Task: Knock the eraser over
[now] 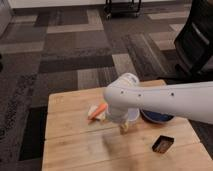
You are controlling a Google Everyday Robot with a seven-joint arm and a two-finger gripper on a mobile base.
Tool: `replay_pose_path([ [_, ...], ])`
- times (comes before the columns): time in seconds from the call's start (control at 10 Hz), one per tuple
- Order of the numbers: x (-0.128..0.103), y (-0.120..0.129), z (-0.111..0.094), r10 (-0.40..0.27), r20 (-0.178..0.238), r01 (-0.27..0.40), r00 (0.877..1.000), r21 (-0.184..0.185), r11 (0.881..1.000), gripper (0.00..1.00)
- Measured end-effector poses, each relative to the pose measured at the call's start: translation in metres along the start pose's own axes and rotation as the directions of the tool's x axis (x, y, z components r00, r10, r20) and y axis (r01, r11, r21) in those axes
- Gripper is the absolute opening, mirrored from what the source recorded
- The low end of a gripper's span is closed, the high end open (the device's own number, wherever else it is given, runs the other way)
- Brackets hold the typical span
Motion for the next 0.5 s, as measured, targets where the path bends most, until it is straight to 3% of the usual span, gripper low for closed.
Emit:
replay_pose_path([
  [0.5, 0.0012, -0.0017, 0.0001, 0.005, 0.007, -0.005, 1.0, 0.01, 1.0, 0.65],
])
